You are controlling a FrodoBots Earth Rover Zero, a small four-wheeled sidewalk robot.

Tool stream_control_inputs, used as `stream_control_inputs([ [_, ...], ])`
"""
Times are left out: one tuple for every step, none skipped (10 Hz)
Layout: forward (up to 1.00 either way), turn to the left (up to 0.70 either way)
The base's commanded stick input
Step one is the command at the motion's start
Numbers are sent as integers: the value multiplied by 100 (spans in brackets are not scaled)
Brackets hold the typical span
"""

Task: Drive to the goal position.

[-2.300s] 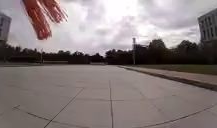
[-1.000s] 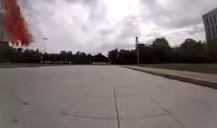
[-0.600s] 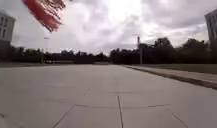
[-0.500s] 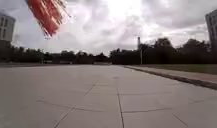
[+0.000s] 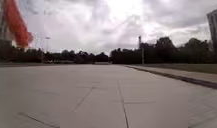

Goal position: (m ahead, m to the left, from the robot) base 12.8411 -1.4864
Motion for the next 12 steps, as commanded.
stream_control_inputs([
  [100,0],
  [100,0],
  [100,0],
  [100,0],
  [100,0],
  [100,0],
  [100,0],
  [100,0],
  [100,0],
  [100,0],
  [100,0],
  [100,0],
])
